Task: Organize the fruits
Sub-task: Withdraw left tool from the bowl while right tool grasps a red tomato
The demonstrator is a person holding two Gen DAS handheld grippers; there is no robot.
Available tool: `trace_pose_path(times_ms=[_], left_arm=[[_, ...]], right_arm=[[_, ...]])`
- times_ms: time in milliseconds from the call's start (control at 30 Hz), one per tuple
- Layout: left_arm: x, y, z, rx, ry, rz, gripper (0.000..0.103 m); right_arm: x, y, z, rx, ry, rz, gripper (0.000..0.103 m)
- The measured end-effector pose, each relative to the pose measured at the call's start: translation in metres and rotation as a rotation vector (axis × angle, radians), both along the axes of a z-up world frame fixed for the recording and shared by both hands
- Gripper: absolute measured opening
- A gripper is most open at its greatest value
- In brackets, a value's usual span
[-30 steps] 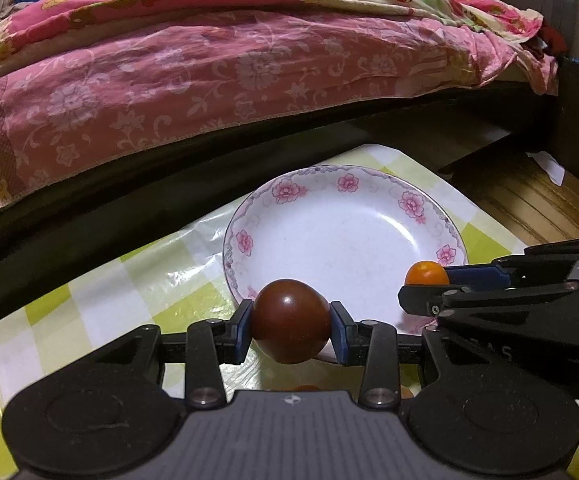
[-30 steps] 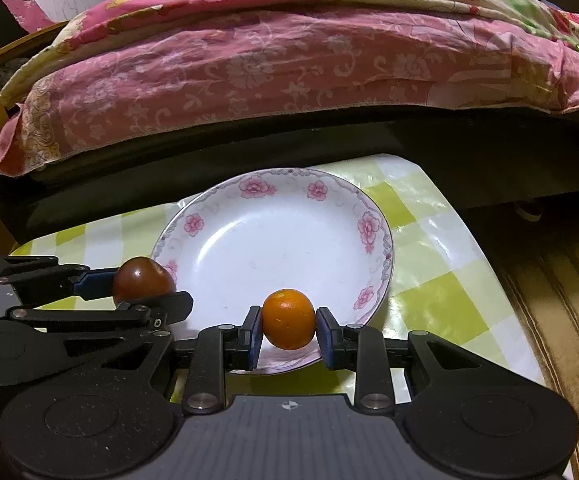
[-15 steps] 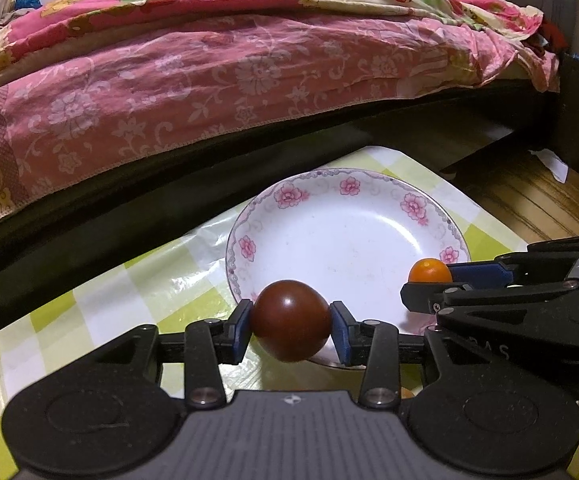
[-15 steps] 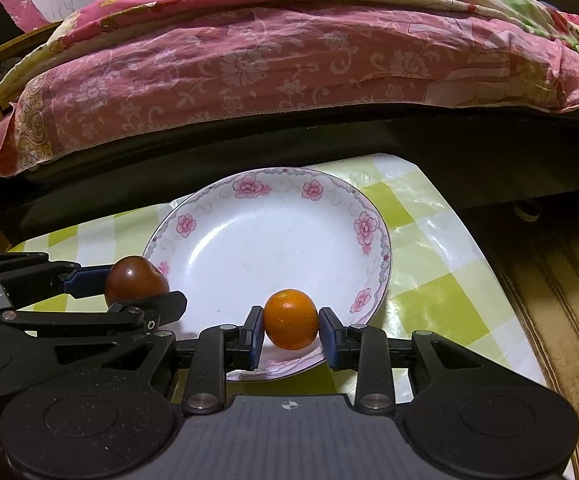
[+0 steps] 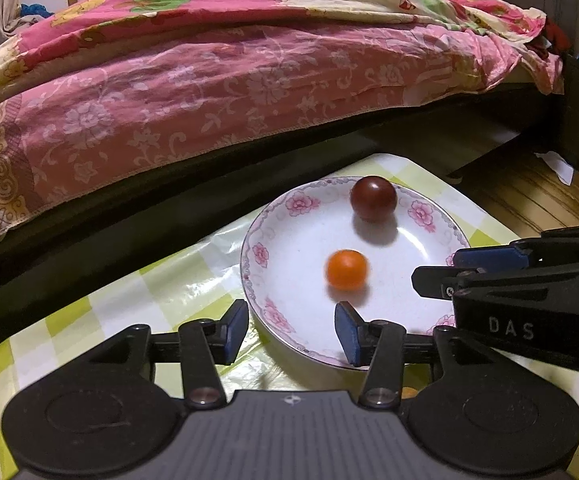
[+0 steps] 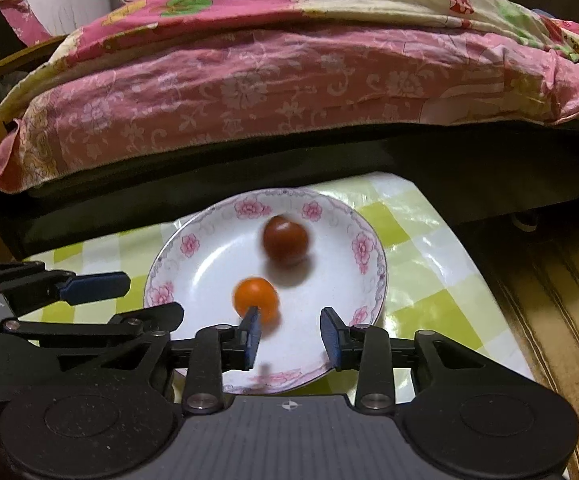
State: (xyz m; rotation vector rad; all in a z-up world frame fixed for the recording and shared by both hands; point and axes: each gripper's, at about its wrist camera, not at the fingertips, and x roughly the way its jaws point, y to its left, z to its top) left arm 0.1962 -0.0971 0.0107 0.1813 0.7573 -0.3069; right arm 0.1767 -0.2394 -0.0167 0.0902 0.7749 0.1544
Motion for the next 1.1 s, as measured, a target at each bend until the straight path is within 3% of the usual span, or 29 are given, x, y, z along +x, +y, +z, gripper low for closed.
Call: trace_pose_path(times_ms=[633,1100], left_arm=[[-0.025,0.017,0.010,0.066,0.005,0.002,0.055],[-0.064,0.035,0.004,0.139,0.075,-0.062,0.058]], right_arm=[[-0.021,0.021,0.010,0.007,-0.010,0.054,0.033],[-0.044,0.043,0.008,0.009,0.046,0.137,0.036]])
